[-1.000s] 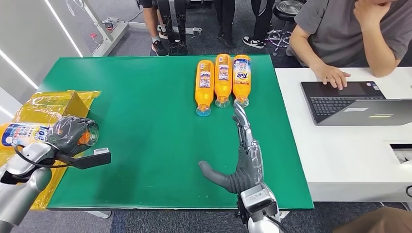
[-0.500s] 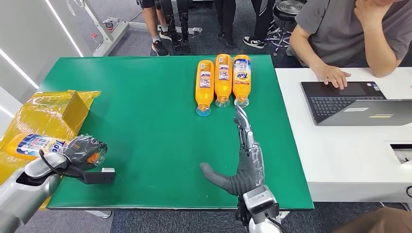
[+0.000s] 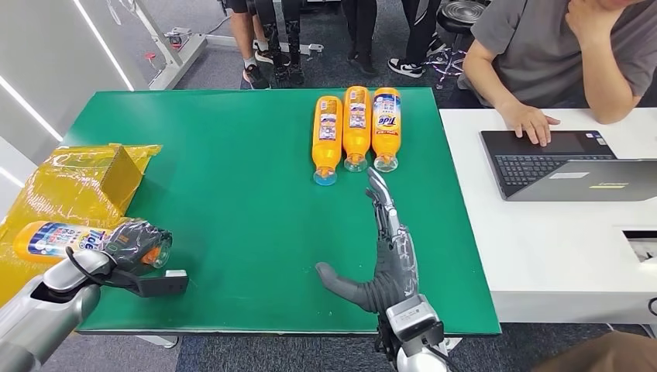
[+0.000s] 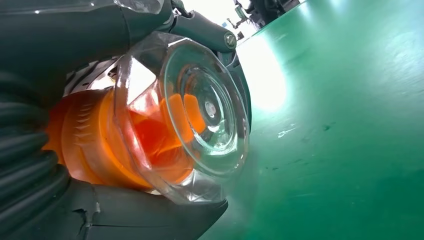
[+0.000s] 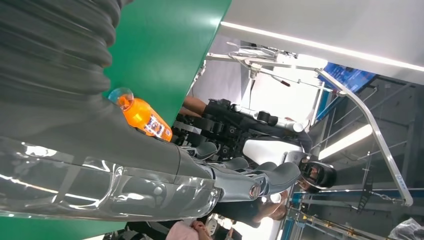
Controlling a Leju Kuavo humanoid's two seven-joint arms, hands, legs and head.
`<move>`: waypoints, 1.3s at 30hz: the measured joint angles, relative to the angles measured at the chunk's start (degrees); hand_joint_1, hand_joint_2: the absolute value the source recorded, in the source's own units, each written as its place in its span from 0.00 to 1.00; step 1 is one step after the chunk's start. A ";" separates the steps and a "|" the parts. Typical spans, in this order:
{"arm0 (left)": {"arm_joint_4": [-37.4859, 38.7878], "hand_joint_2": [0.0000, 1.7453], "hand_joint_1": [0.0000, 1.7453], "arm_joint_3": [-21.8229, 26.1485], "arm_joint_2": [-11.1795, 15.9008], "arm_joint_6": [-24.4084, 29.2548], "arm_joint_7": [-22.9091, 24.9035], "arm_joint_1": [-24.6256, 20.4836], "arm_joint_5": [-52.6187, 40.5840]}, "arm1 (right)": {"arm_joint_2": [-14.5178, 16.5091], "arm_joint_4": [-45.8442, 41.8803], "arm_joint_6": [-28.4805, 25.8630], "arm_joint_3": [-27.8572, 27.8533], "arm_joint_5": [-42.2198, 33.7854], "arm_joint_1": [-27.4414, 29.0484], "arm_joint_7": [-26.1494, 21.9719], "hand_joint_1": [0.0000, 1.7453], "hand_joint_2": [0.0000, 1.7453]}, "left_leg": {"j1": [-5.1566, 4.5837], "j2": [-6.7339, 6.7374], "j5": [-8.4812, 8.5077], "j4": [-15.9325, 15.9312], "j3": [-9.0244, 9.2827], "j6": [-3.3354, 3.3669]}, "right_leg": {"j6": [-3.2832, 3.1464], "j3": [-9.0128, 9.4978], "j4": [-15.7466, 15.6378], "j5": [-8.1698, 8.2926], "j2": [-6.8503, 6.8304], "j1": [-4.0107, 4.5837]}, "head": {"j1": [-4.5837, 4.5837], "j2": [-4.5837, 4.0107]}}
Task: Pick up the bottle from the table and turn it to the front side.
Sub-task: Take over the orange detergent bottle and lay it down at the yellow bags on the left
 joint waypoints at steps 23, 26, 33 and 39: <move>15.67 1.00 1.00 -2.18 -15.07 4.02 0.56 -10.10 -1.35 | 0.00 0.83 -1.75 0.00 0.24 -1.80 0.72 0.00 1.00 | -0.03 -0.11 0.01 0.02 -0.02 0.00 | 0.00 0.05 -0.01 0.02 -0.11 -0.02 | 0.01 0.00; 17.85 1.00 1.00 -2.27 -15.99 4.26 1.19 -9.79 -1.19 | 0.00 0.83 -1.24 0.02 0.19 -1.80 0.89 0.00 1.00 | -0.01 -0.06 0.00 0.01 -0.02 0.00 | -0.01 0.03 0.00 0.02 -0.05 -0.02 | -0.01 0.00; 19.36 1.00 1.00 -2.26 -16.20 6.34 2.16 -8.74 -1.22 | -0.02 1.37 -0.31 0.39 -0.49 -2.42 0.85 0.00 1.00 | 0.00 -0.13 0.01 -0.07 0.03 -0.02 | -0.02 0.09 0.01 0.00 -0.12 -0.01 | 0.00 0.00; 19.36 1.00 0.00 -2.12 -16.26 7.38 3.44 -7.63 -1.55 | -0.07 2.78 -0.05 1.34 -1.59 -3.33 0.49 0.00 1.00 | 0.00 -0.16 0.03 -0.08 0.14 -0.03 | -0.02 0.21 0.01 0.01 -0.14 -0.01 | 0.01 0.00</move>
